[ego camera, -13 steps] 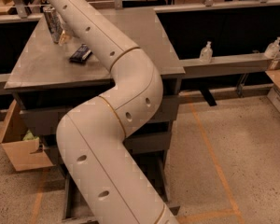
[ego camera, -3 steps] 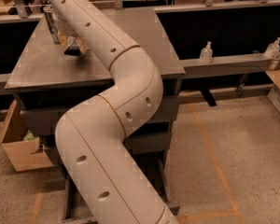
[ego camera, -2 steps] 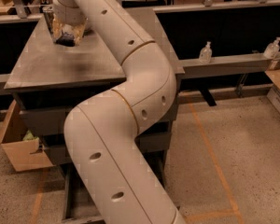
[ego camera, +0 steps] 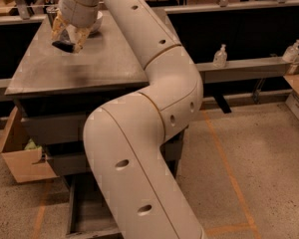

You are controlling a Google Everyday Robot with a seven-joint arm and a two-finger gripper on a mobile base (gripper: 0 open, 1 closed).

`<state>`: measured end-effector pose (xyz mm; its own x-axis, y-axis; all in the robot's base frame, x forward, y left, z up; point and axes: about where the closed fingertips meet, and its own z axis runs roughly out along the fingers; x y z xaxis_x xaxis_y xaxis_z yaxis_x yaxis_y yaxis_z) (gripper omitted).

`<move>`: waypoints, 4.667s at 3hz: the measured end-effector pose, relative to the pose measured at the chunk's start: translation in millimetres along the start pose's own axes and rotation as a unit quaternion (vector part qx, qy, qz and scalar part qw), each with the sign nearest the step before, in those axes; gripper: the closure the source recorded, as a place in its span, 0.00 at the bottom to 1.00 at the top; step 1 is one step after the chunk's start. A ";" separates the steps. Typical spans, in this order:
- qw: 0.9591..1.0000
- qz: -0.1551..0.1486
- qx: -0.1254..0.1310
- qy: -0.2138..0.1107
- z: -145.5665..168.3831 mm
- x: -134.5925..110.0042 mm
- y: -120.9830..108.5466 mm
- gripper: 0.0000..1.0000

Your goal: Place rxbar blueberry into bottom drawer

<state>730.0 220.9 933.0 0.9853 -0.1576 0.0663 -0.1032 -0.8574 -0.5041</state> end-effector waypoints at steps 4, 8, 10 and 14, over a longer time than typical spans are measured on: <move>0.997 0.025 -0.002 -0.076 16.1 -49.2 6.4 1.00; 0.942 0.215 0.103 -0.235 4.1 -242.8 35.6 1.00; 0.921 0.286 0.018 -0.263 62.1 -302.6 107.4 1.00; 0.893 0.420 0.057 -0.148 96.6 -243.3 227.7 1.00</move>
Offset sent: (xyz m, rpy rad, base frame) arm -0.1136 -0.0279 -0.0334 -0.0689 0.2136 0.0471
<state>479.9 111.3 718.9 0.5609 -0.5719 -0.5986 -0.8257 -0.4388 -0.3545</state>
